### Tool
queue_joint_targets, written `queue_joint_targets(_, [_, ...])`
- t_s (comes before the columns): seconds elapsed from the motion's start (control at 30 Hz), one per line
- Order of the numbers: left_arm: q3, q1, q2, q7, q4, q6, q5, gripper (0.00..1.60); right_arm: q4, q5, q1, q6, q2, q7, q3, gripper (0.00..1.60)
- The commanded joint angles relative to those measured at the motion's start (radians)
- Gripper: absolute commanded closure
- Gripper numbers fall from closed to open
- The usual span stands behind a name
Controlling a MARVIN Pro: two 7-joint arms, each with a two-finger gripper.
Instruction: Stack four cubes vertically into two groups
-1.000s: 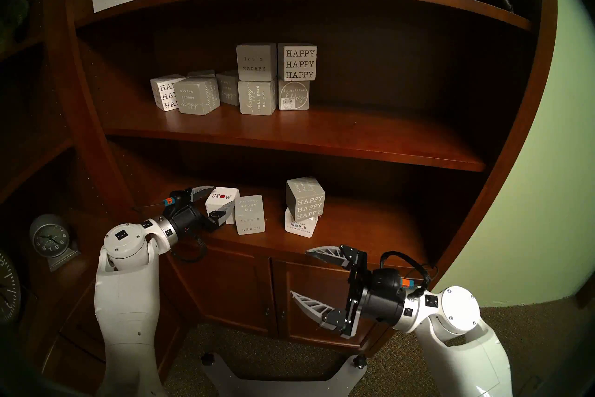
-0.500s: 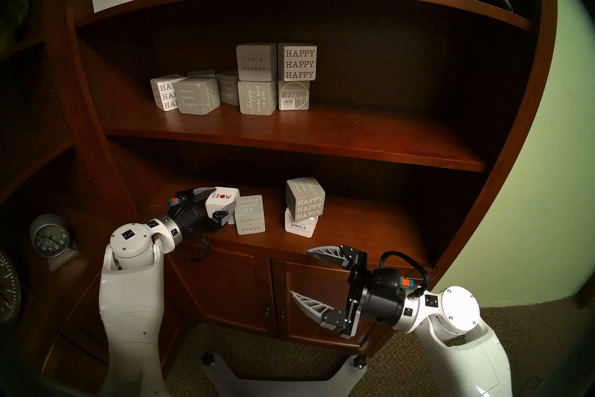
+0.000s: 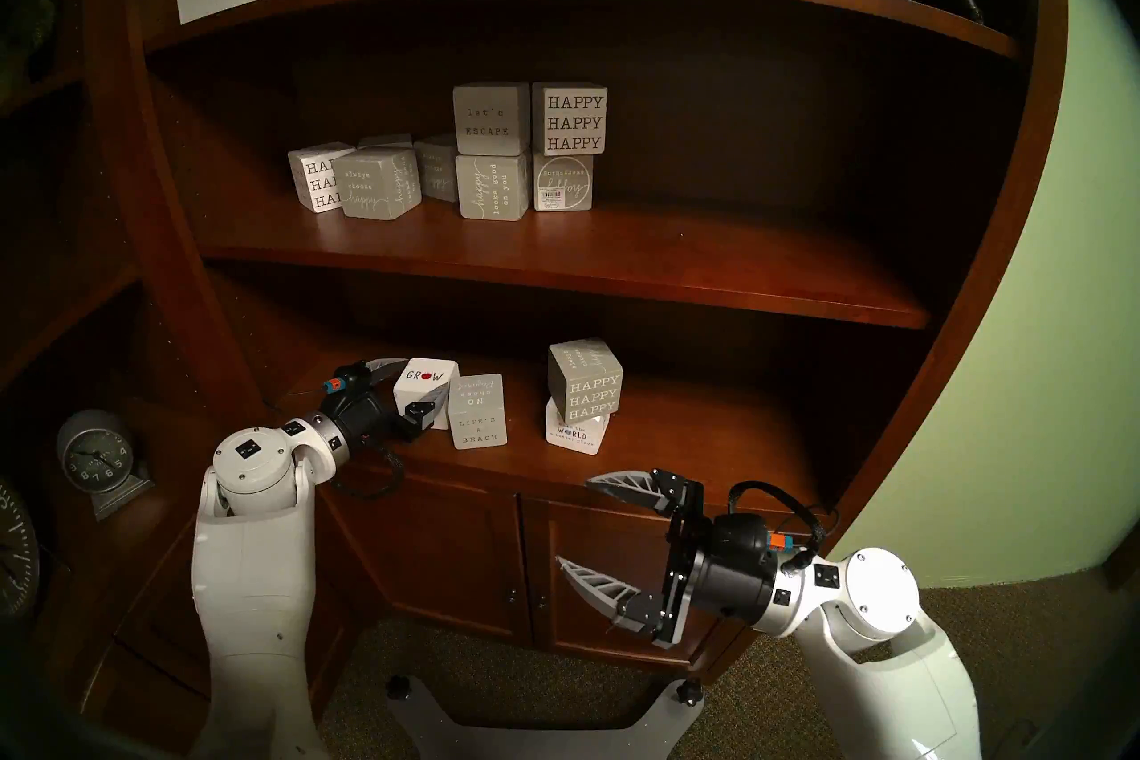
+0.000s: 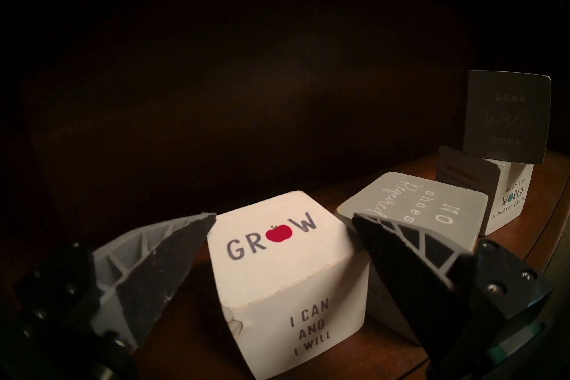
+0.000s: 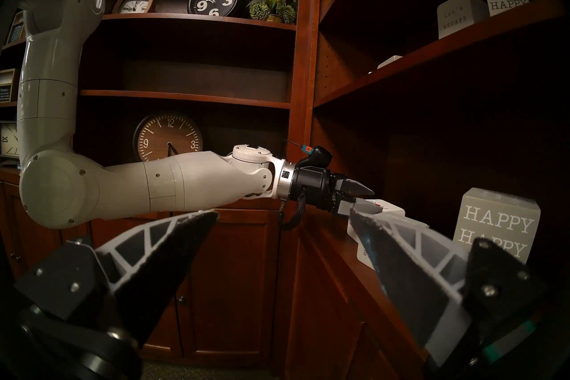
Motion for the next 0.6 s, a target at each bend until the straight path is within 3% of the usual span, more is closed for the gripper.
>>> queue_joint_targets(0.0, [0.000, -0.008, 0.005, 0.006, -0.016, -0.001, 0.005, 0.00, -0.013, 0.007, 0.004, 0.002, -0.002, 0.000, 0.002, 0.00])
queue_joint_targets(0.57, [0.003, 0.012, 0.029, 0.030, -0.031, -0.002, 0.068, 0.00, -0.013, 0.006, 0.004, 0.003, -0.004, 0.002, 0.003, 0.00])
